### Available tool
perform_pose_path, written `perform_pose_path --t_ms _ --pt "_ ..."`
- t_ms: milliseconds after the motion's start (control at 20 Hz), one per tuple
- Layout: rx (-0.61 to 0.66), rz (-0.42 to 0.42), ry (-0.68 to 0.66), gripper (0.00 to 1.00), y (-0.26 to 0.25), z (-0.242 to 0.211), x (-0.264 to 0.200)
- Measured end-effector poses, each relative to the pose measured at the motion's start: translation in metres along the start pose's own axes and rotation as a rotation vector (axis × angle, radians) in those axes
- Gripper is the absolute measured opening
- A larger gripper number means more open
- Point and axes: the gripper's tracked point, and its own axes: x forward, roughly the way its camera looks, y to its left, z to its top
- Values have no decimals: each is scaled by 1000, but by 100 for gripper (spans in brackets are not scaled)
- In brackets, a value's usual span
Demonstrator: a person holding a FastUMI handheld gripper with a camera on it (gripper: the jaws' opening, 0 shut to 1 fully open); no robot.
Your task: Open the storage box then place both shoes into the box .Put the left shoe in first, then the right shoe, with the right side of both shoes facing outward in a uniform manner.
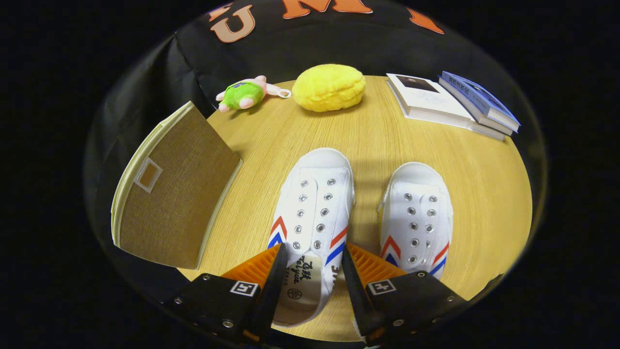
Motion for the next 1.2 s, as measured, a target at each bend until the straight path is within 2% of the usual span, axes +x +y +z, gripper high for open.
perform_pose_path --t_ms 200,250,300,350,450,550,650,1200 --pt "117 38 -17 50 -8 2 -1" --pt "136 37 -33 35 -12 1 1" --pt "161 50 -35 29 -13 2 -1" --pt "165 57 -38 17 -13 2 -1" --pt "177 62 -52 10 -12 4 -4" --pt "172 67 -45 6 -8 4 -8" --pt "171 107 -59 6 14 14 -18" --pt "76 285 -257 6 138 99 -110"
